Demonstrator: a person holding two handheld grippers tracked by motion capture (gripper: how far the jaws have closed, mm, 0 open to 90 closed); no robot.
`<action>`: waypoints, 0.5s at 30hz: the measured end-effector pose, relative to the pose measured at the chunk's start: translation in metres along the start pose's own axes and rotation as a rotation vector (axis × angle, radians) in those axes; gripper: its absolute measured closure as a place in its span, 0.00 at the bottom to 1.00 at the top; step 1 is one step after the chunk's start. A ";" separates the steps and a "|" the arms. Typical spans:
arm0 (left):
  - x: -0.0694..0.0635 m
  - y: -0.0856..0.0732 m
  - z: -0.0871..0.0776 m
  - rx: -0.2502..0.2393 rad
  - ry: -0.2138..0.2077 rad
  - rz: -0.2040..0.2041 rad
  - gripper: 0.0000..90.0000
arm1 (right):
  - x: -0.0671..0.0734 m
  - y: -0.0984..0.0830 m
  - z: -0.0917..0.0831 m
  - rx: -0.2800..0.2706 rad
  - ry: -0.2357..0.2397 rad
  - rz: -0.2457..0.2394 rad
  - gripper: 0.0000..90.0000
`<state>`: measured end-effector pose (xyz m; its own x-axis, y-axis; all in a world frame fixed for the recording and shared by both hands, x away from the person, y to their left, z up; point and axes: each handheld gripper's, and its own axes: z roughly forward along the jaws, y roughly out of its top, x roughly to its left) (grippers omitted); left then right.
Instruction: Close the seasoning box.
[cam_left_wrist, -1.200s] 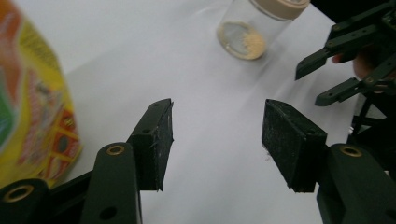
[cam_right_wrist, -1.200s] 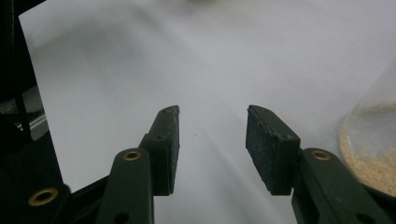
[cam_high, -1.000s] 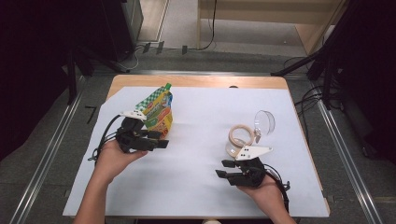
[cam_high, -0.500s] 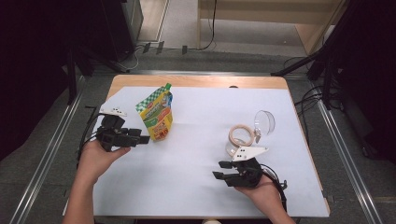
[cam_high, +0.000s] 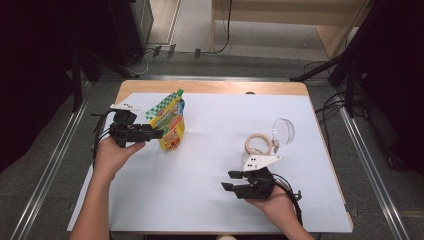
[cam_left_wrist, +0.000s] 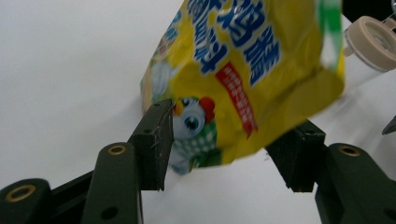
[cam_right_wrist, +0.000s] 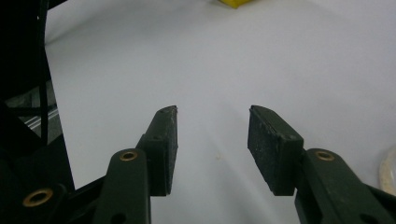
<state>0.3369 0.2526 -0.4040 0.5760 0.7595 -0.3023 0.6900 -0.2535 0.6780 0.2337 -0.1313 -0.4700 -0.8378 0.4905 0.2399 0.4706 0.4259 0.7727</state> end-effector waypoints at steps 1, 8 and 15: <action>0.000 0.003 0.001 0.001 0.005 -0.005 0.51 | 0.000 0.002 0.001 -0.001 0.001 -0.001 0.60; 0.002 0.015 0.008 -0.008 0.027 0.003 0.57 | -0.002 0.017 0.015 -0.001 -0.003 -0.011 0.60; 0.001 0.011 0.007 -0.041 -0.002 0.009 0.76 | -0.003 0.020 0.027 -0.033 0.000 0.007 0.60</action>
<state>0.3477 0.2462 -0.4015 0.5830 0.7559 -0.2979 0.6663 -0.2350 0.7077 0.2532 -0.1042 -0.4713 -0.8345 0.4934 0.2451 0.4670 0.3976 0.7898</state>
